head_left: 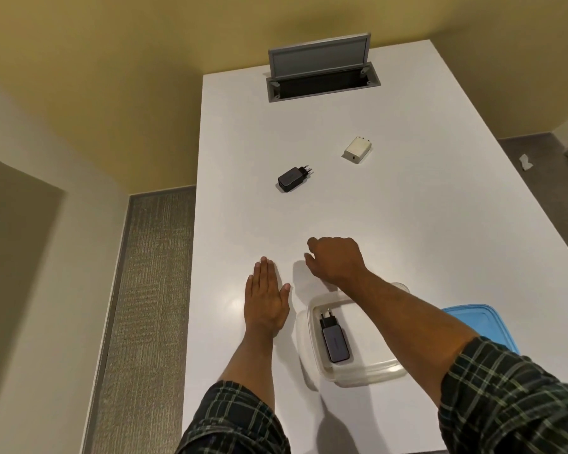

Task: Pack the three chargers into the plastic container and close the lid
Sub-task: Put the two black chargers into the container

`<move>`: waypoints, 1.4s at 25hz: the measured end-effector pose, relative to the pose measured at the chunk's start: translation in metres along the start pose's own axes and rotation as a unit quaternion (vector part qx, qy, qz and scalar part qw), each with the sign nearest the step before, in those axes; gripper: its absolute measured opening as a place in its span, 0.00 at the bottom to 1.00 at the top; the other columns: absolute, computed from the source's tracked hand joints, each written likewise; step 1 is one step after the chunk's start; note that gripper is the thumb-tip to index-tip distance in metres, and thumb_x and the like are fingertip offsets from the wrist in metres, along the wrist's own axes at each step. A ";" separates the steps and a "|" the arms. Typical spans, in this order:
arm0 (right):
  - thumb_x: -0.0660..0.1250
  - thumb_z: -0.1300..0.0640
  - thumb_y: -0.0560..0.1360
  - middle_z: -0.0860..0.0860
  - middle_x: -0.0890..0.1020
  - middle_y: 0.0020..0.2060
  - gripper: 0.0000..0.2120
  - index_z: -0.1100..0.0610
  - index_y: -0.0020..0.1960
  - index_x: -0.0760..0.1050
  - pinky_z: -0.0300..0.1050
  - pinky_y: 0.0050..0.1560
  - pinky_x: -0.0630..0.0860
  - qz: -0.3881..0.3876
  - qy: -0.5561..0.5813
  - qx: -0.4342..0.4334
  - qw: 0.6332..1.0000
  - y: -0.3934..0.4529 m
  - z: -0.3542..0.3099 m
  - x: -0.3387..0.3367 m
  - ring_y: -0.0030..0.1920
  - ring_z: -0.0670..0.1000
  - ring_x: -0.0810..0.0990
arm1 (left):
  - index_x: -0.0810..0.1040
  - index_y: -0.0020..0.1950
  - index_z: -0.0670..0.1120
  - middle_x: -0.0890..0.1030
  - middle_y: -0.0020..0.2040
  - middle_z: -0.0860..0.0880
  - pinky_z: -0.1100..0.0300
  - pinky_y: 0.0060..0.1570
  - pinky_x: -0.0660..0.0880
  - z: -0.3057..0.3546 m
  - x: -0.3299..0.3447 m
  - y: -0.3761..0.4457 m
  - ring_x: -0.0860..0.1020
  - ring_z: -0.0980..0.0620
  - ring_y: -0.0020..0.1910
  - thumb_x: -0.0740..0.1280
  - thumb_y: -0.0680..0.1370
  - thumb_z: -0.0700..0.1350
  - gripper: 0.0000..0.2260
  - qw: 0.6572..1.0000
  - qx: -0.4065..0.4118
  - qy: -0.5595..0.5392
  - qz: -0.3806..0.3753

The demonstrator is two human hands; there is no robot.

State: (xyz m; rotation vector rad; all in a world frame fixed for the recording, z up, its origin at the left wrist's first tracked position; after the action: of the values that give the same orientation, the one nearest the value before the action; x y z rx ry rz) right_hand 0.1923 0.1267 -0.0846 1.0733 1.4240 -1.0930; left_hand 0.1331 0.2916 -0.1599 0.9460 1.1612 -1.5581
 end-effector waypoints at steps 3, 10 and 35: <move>0.60 0.51 0.78 0.52 0.82 0.44 0.11 0.56 0.54 0.76 0.43 0.36 0.64 -0.032 -0.017 0.021 0.999 0.013 0.007 0.010 0.42 0.56 0.83 | 0.40 0.83 0.45 0.40 0.84 0.48 0.53 0.82 0.42 -0.003 0.006 0.013 0.40 0.51 0.83 0.46 0.86 0.55 0.30 1.000 0.017 0.008 -0.024; 0.63 0.56 0.77 0.54 0.79 0.49 0.13 0.58 0.60 0.71 0.45 0.37 0.64 -0.044 -0.024 0.021 0.999 0.068 0.007 0.006 0.46 0.58 0.82 | 0.45 0.84 0.44 0.45 0.84 0.48 0.53 0.82 0.46 -0.004 -0.009 0.052 0.45 0.49 0.84 0.48 0.86 0.53 0.28 0.999 0.026 0.005 0.043; 0.59 0.53 0.81 0.62 0.71 0.60 0.14 0.53 0.66 0.71 0.48 0.41 0.70 -0.009 0.170 0.157 0.973 0.227 0.028 0.035 0.47 0.64 0.80 | 0.56 0.83 0.47 0.56 0.83 0.51 0.52 0.81 0.54 -0.015 -0.005 0.139 0.53 0.51 0.83 0.49 0.85 0.51 0.26 0.991 0.001 -0.035 0.126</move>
State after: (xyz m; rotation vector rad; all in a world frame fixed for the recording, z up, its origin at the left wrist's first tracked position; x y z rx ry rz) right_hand 0.4157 0.1464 -0.1419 1.5350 1.5604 -1.2169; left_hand 0.2692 0.2921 -0.1925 0.9893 0.9517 -1.3775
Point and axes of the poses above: each hand's wrist, its own y-axis towards the middle knuckle, its own x-axis out of the palm, z = x × y, the point moved 8 cm from there along y, towards the middle knuckle
